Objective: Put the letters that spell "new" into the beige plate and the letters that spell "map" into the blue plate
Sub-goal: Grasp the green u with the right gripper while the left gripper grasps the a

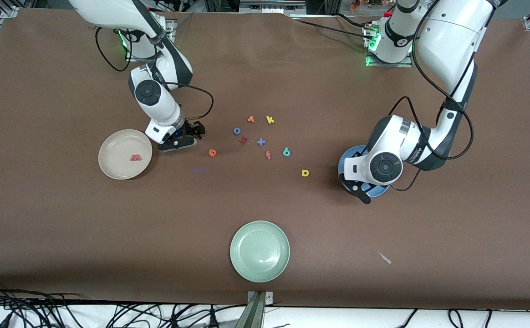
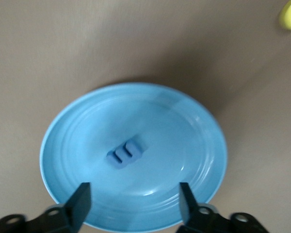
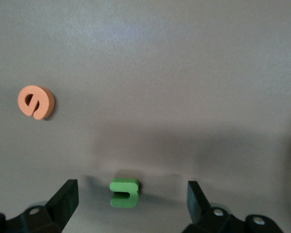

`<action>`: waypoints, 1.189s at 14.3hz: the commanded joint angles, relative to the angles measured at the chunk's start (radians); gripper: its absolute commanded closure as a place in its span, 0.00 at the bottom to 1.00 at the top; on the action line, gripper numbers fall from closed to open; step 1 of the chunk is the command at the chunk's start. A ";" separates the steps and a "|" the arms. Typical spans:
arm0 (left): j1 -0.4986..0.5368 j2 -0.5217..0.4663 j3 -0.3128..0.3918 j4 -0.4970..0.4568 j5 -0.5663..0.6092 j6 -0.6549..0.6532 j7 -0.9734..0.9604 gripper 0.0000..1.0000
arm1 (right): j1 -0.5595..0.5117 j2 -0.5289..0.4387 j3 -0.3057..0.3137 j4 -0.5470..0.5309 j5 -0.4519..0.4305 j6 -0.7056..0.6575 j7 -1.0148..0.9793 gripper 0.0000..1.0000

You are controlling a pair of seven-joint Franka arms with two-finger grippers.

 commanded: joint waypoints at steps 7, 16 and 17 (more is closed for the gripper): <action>-0.126 0.083 -0.001 0.197 -0.123 0.003 -0.511 0.00 | 0.017 0.007 0.002 0.003 0.002 0.012 0.003 0.34; -0.206 0.148 0.000 0.193 -0.128 0.183 -0.871 0.00 | 0.017 0.007 0.000 0.005 0.002 0.009 0.003 0.62; -0.209 0.160 0.000 0.190 -0.120 0.187 -0.863 0.00 | 0.017 0.009 0.002 0.005 0.002 0.008 0.003 0.64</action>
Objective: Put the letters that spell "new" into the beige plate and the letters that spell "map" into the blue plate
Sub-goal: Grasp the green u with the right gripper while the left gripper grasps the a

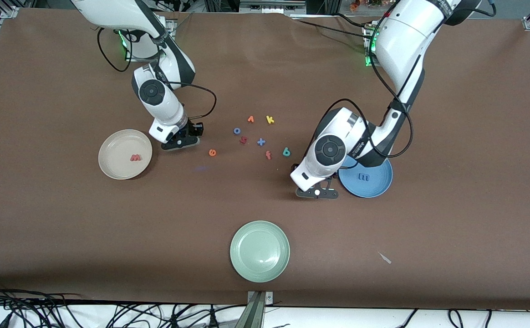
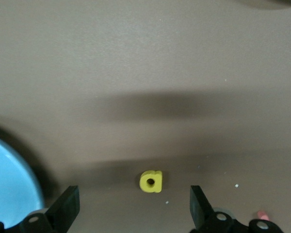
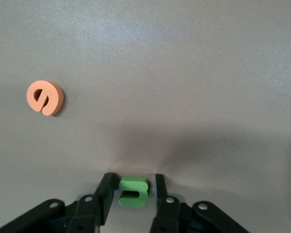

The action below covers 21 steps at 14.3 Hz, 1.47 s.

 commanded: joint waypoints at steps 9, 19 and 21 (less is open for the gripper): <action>-0.052 0.084 0.016 -0.005 0.057 0.035 -0.011 0.19 | 0.004 0.015 0.003 0.002 0.001 0.006 0.000 0.76; -0.042 0.070 0.019 -0.002 0.059 0.023 -0.011 0.95 | 0.001 -0.034 -0.044 0.201 -0.007 -0.361 -0.123 0.83; -0.039 0.047 0.021 0.009 0.057 0.000 -0.014 0.96 | 0.001 -0.036 -0.108 0.259 -0.008 -0.462 -0.254 0.83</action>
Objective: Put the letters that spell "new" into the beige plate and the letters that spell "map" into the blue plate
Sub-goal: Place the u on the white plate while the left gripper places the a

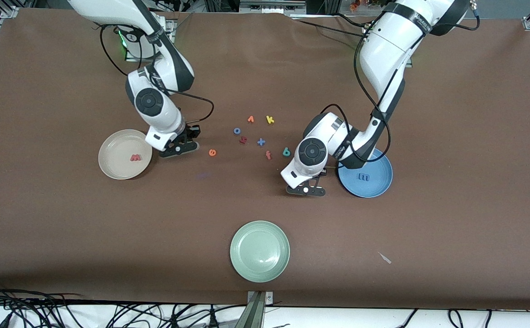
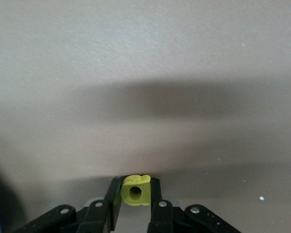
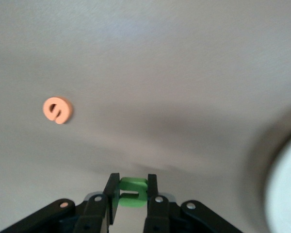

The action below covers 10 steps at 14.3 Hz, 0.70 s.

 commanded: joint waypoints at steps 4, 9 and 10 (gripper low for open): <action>0.059 -0.107 0.007 0.001 0.023 -0.202 0.000 0.96 | -0.003 0.000 -0.169 0.070 -0.009 -0.123 -0.285 0.82; 0.147 -0.136 -0.002 -0.074 0.140 -0.312 0.048 0.99 | -0.014 0.033 -0.279 0.070 -0.009 -0.112 -0.446 0.81; 0.158 -0.137 -0.005 -0.096 0.141 -0.300 0.048 0.99 | -0.018 0.037 -0.281 0.073 -0.009 -0.110 -0.446 0.77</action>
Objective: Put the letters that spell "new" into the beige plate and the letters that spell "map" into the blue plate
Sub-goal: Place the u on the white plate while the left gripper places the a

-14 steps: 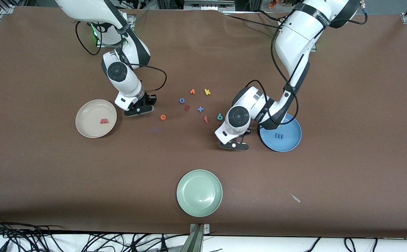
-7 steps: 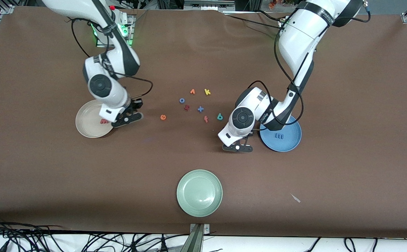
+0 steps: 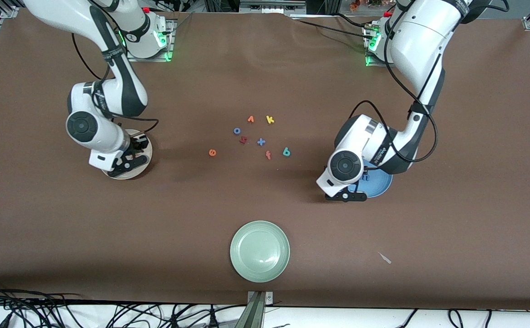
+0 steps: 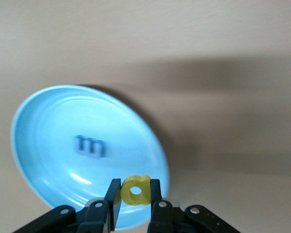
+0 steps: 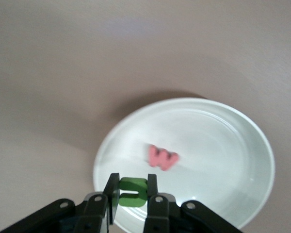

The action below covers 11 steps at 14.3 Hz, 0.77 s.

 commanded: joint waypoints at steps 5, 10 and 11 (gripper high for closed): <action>0.039 -0.030 -0.017 -0.077 0.024 0.025 0.045 0.00 | 0.000 0.019 0.003 0.066 0.013 -0.068 0.081 0.00; 0.025 -0.059 -0.064 -0.057 -0.191 0.035 0.011 0.00 | 0.009 0.024 0.134 0.126 0.013 -0.121 0.388 0.00; 0.011 -0.059 -0.073 -0.043 -0.208 0.039 0.010 0.00 | 0.009 0.026 0.153 0.126 0.013 -0.111 0.421 0.00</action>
